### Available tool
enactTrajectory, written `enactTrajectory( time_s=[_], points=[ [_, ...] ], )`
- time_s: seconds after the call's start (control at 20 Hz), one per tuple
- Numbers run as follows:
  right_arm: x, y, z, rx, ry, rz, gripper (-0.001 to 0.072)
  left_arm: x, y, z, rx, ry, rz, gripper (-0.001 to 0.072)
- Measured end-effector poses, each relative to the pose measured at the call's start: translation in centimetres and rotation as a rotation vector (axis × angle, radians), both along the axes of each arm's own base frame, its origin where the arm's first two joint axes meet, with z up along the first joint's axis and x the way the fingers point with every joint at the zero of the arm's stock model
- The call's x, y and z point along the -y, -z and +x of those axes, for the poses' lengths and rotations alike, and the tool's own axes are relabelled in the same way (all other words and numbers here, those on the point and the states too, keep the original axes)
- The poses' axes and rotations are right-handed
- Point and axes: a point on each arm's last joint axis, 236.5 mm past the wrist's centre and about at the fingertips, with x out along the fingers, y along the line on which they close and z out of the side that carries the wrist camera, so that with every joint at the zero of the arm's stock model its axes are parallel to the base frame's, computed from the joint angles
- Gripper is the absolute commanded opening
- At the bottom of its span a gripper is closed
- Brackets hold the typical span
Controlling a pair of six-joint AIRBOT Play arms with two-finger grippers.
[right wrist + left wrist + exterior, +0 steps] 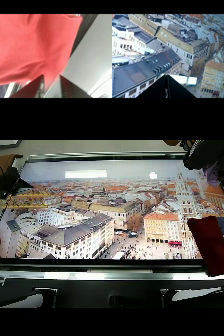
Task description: Fold the clothes and pants, and hang the long-sleeved shirts on hangers.
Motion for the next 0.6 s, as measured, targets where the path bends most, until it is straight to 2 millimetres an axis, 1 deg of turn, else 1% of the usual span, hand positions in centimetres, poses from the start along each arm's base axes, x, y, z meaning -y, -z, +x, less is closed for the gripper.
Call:
enactTrajectory(
  time_s=[0.05,0.1,0.3,0.35,0.4,0.45,0.5,0.55,0.6],
  points=[
    [0.0,-0.1,0.0,0.002,-0.001,-0.002,0.0436,0.0,0.0,0.0,0.000,0.000,0.000,0.0020],
    [0.1,-0.3,-0.1,0.003,-0.003,-0.008,0.0443,0.0,0.0,0.0,0.000,0.000,0.000,0.0021],
    [-0.3,-1.0,-0.1,0.012,0.002,-0.003,0.0437,0.0,0.0,0.0,0.002,0.006,0.004,0.0021],
    [-0.6,-1.0,0.3,0.035,-0.001,0.011,0.0407,0.0,0.1,0.0,0.005,0.015,0.011,0.0022],
    [-1.0,-0.9,1.2,0.086,-0.013,0.026,0.0385,0.0,0.2,0.1,0.005,0.026,0.019,0.0021],
    [-1.5,-0.8,2.7,0.152,-0.042,0.045,0.0348,0.1,0.5,0.1,0.003,0.040,0.035,0.0021],
    [-2.1,-0.8,4.5,0.227,-0.086,0.062,0.0341,0.2,1.0,0.2,-0.009,0.056,0.055,0.0020],
    [-3.0,-0.9,6.9,0.317,-0.150,0.080,0.0290,0.3,1.7,0.2,-0.027,0.076,0.082,0.0020],
    [-4.2,-1.2,9.4,0.399,-0.216,0.095,0.0202,0.5,2.7,0.1,-0.053,0.100,0.120,0.0020]
  ],
)
